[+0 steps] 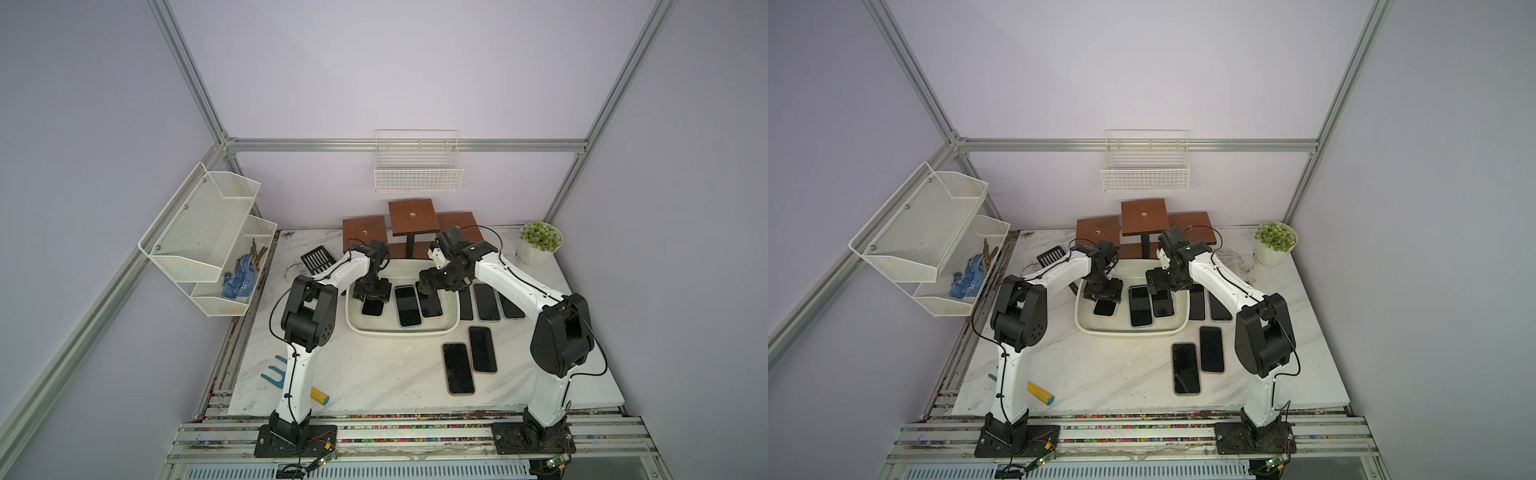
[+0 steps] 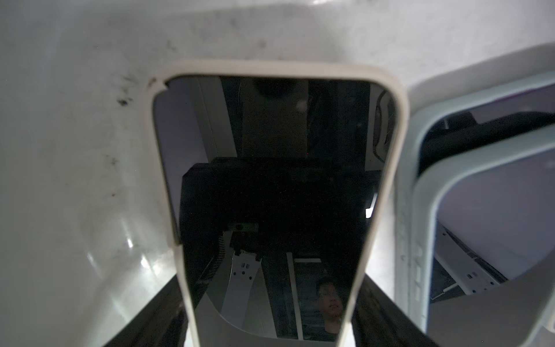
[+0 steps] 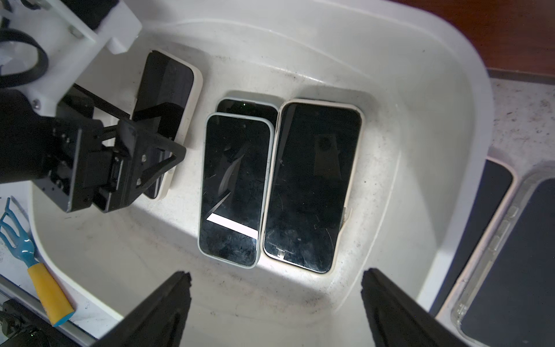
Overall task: Take the phone out of the storage box
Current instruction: Pick up the phone from the storage box.
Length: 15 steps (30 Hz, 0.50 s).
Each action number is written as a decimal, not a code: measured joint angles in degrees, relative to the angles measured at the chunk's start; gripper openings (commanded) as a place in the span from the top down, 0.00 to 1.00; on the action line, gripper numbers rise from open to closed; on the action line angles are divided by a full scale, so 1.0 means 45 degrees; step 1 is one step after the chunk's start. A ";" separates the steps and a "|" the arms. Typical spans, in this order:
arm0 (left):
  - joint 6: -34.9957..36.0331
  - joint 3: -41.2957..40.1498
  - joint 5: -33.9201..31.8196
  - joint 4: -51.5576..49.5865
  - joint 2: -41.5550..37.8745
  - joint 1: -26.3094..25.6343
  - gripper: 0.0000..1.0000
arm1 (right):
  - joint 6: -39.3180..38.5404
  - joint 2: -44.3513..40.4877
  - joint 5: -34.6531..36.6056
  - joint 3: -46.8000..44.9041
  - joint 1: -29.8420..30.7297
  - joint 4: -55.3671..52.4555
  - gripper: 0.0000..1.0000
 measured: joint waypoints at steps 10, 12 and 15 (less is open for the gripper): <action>-0.0413 -0.0719 0.0656 0.0058 -0.2589 -0.0102 0.29 | 0.0107 0.0000 -0.0019 0.0000 -0.0015 0.0073 0.06; -0.0597 -0.1185 0.0665 0.0063 -0.3230 -0.0223 0.29 | 0.0185 0.0000 -0.0029 0.0000 -0.0024 0.0112 0.06; -0.0937 -0.2249 0.0665 0.0078 -0.4367 -0.0559 0.29 | 0.0238 0.0000 -0.0058 0.0000 -0.0024 0.0233 0.06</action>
